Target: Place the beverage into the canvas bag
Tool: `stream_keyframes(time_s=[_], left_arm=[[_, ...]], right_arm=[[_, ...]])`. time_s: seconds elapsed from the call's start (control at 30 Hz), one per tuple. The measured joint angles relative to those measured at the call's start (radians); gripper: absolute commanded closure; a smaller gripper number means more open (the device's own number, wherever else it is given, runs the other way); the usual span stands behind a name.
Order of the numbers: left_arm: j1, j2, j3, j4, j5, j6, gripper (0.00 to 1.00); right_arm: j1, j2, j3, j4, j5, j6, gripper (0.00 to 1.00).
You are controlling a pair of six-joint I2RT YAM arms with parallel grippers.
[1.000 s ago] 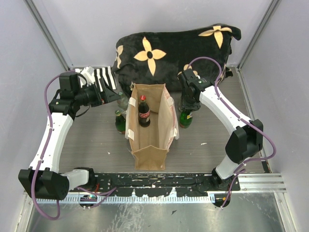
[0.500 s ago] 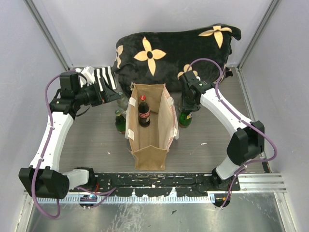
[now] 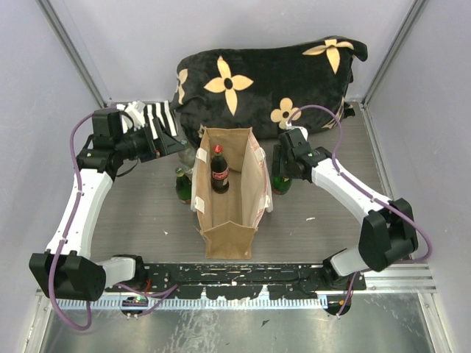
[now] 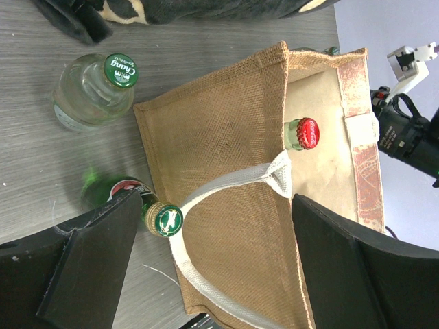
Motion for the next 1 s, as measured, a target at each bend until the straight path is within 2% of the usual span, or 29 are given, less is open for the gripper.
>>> stream_keyframes(time_s=[0.23,0.47,0.53,0.57,0.63,0.7,0.83,1.0], left_arm=[[0.000,0.007,0.000,0.000,0.000,0.000,0.03],[0.000,0.009,0.000,0.000,0.001,0.000,0.03],[0.000,0.013,0.000,0.001,0.003,0.000,0.03],[0.000,0.016,0.000,0.001,0.003,0.000,0.03],[0.000,0.020,0.000,0.001,0.004,0.000,0.03],[0.000,0.023,0.000,0.001,0.004,0.000,0.03],[0.000,0.024,0.000,0.001,0.006,0.000,0.03],[0.000,0.024,0.000,0.002,0.006,-0.004,0.03]], right_arm=[[0.000,-0.147,-0.153,0.193,0.026,-0.027,0.32],[0.000,-0.185,-0.240,0.353,0.033,-0.053,0.37],[0.000,-0.185,-0.283,0.394,0.032,-0.055,0.45],[0.000,-0.185,-0.304,0.416,0.031,-0.053,0.55],[0.004,-0.189,-0.321,0.458,0.038,-0.060,0.83],[0.007,-0.196,-0.333,0.492,0.051,-0.069,0.98],[0.009,-0.227,-0.362,0.521,0.052,-0.063,0.99],[0.012,-0.252,-0.353,0.456,0.051,-0.071,0.99]])
